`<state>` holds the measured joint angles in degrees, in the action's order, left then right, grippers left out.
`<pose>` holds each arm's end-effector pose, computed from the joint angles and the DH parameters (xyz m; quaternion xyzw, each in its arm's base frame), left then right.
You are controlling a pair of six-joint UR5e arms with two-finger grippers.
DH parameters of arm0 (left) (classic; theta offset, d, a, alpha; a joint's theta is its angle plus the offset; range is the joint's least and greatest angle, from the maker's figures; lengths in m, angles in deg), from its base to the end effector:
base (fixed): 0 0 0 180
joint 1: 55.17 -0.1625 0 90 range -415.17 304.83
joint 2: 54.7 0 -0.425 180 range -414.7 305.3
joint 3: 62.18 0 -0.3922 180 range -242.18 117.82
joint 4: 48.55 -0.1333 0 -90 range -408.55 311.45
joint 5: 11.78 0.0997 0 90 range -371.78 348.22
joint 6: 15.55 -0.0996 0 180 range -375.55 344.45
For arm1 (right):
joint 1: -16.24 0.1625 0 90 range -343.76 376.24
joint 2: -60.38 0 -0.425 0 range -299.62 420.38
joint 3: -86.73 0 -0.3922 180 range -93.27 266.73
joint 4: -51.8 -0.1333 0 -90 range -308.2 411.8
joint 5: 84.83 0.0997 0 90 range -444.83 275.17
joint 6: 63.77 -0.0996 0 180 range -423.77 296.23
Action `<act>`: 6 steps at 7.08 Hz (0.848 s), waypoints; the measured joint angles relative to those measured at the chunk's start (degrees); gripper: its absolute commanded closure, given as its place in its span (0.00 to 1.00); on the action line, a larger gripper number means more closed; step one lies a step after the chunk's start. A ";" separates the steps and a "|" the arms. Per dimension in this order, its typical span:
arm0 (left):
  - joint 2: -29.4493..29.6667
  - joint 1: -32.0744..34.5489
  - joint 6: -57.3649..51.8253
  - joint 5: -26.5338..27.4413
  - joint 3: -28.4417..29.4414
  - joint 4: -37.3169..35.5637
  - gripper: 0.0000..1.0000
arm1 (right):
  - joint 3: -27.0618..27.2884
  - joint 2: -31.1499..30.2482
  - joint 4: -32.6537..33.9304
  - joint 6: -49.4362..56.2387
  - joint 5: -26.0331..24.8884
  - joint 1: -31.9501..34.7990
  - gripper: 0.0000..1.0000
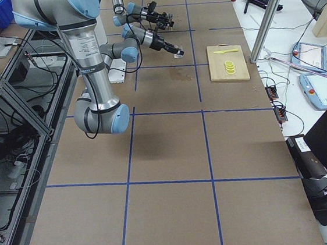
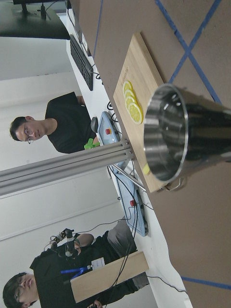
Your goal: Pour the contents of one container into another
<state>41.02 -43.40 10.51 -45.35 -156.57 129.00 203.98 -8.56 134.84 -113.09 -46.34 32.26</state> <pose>0.4158 -0.3076 0.4104 0.6528 0.3327 -0.0646 0.6775 -0.4428 -0.3469 0.2196 0.5372 -0.1849 0.0265 0.8225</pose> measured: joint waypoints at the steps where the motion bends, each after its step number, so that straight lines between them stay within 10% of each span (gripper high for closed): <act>1: -3.46 -0.04 1.35 0.25 0.83 5.60 1.00 | 0.00 -0.03 -0.21 -0.07 0.46 0.16 0.98; 6: -9.52 -1.60 22.86 0.44 7.97 9.48 1.00 | 0.00 0.03 -0.33 -0.16 1.01 0.16 0.98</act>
<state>31.50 -45.00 33.37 -44.92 -148.60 138.48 203.98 -8.53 134.51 -113.26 -45.34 32.42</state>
